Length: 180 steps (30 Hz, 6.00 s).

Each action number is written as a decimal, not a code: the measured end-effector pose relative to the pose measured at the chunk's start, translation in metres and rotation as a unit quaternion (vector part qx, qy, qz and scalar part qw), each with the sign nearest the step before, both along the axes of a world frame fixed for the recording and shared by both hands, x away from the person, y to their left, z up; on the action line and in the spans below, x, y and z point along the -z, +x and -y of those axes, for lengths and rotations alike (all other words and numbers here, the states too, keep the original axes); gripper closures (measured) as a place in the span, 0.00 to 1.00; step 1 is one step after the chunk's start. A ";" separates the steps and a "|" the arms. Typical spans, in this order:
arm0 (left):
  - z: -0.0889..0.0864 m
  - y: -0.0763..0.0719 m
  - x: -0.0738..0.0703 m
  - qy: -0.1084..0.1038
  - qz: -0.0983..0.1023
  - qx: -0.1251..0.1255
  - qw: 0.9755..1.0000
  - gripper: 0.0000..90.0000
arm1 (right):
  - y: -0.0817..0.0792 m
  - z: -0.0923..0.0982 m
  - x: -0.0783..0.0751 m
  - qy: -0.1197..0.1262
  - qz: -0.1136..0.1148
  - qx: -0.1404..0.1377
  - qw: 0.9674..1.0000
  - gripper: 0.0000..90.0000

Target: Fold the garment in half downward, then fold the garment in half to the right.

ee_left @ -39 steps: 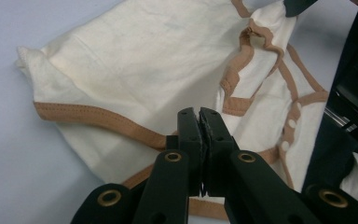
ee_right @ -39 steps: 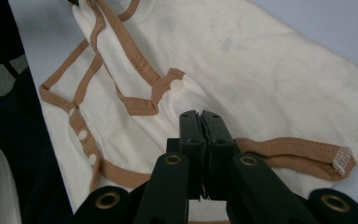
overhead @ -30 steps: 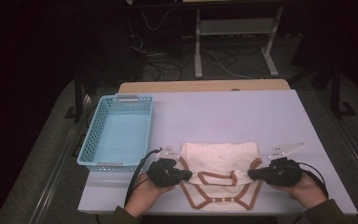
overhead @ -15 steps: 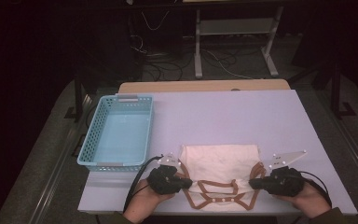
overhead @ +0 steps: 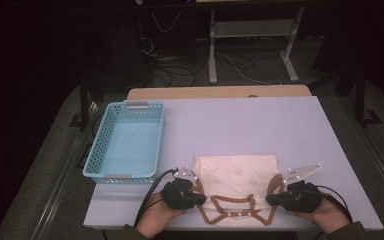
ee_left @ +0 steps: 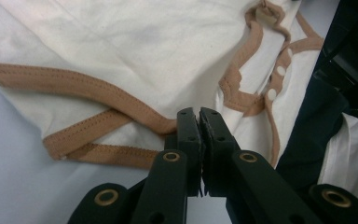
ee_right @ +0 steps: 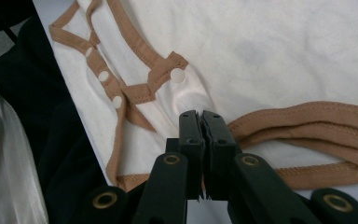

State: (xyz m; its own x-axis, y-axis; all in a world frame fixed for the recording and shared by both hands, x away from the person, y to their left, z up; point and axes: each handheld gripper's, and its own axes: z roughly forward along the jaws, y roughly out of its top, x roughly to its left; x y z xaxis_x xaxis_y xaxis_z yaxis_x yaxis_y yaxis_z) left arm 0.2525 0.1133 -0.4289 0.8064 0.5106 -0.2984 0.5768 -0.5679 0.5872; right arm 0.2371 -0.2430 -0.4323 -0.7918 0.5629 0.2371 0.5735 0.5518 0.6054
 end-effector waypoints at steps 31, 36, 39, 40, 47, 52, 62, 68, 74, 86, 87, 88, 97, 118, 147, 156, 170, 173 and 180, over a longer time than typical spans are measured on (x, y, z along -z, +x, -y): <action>0.028 0.025 0.009 -0.009 0.026 0.015 1.000 0.99 | 0.042 -0.014 0.012 0.018 0.002 -0.023 1.000 0.99; 0.029 0.021 0.010 -0.009 0.020 0.018 1.000 0.99 | 0.039 -0.015 0.014 0.021 -0.006 -0.032 0.999 0.99; 0.029 0.018 0.010 -0.010 0.017 0.021 1.000 0.99 | 0.038 -0.015 0.014 0.023 -0.009 -0.037 0.999 0.99; 0.029 0.017 0.010 -0.011 0.016 0.022 1.000 0.99 | 0.038 -0.015 0.014 0.024 -0.011 -0.038 0.999 0.99; 0.029 0.006 0.007 -0.024 0.005 0.031 0.999 0.99 | 0.032 -0.013 0.012 0.033 -0.015 -0.042 0.998 0.99; 0.030 -0.006 0.005 -0.026 -0.002 0.042 0.999 0.99 | 0.021 -0.013 0.009 0.040 -0.019 -0.047 0.998 0.99; 0.033 -0.015 0.007 -0.013 -0.013 0.059 0.998 0.99 | 0.011 -0.004 -0.002 0.050 0.000 -0.029 0.998 0.99; 0.034 -0.015 0.009 -0.006 -0.016 0.063 0.998 0.99 | 0.023 0.000 0.001 0.042 0.011 -0.004 0.999 0.99; 0.035 -0.015 0.012 -0.001 -0.020 0.064 0.998 0.99 | 0.026 -0.002 0.006 0.030 0.001 -0.013 0.999 0.99; 0.034 -0.014 0.012 -0.004 -0.021 0.058 0.998 0.99 | -0.003 -0.008 0.003 0.031 -0.017 -0.057 0.998 0.99; 0.033 -0.013 0.012 -0.003 -0.021 0.061 0.998 0.99 | -0.004 -0.008 0.003 0.029 -0.017 -0.060 0.998 0.99; 0.033 -0.013 0.012 -0.008 -0.022 0.056 0.998 0.99 | -0.006 -0.008 0.004 0.026 -0.018 -0.061 0.998 0.99; 0.026 -0.003 0.008 -0.018 0.000 0.026 1.000 0.86 | 0.000 -0.006 0.002 0.037 -0.004 -0.029 0.999 0.80; 0.015 0.025 -0.013 -0.046 0.071 -0.060 0.995 0.47 | 0.031 -0.006 -0.008 0.041 0.051 0.029 0.997 0.51; 0.023 0.087 -0.012 0.029 0.116 -0.192 0.974 0.68 | 0.098 0.024 -0.014 0.031 0.069 0.125 0.989 0.58; 0.021 0.096 -0.004 0.062 0.112 -0.213 0.969 0.77 | 0.110 0.030 -0.004 0.023 0.054 0.143 0.988 0.61; 0.021 0.101 0.002 0.080 0.098 -0.227 0.966 0.95 | 0.114 0.032 0.002 0.014 0.038 0.150 0.988 0.65; 0.021 0.100 0.001 0.083 0.097 -0.231 0.965 0.96 | 0.115 0.033 0.004 0.011 0.033 0.151 0.988 0.67; 0.018 0.100 0.000 0.077 0.096 -0.232 0.965 0.96 | 0.118 0.038 0.007 0.013 0.025 0.164 0.986 0.73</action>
State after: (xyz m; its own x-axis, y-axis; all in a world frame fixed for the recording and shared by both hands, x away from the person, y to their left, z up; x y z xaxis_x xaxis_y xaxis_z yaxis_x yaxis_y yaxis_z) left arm 0.3523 0.0950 -0.4290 0.5136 0.8560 -0.0582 0.6788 -0.3640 0.6378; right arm 0.3548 -0.2809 -0.4392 -0.5791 0.7849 0.2205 0.6882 0.3257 0.6482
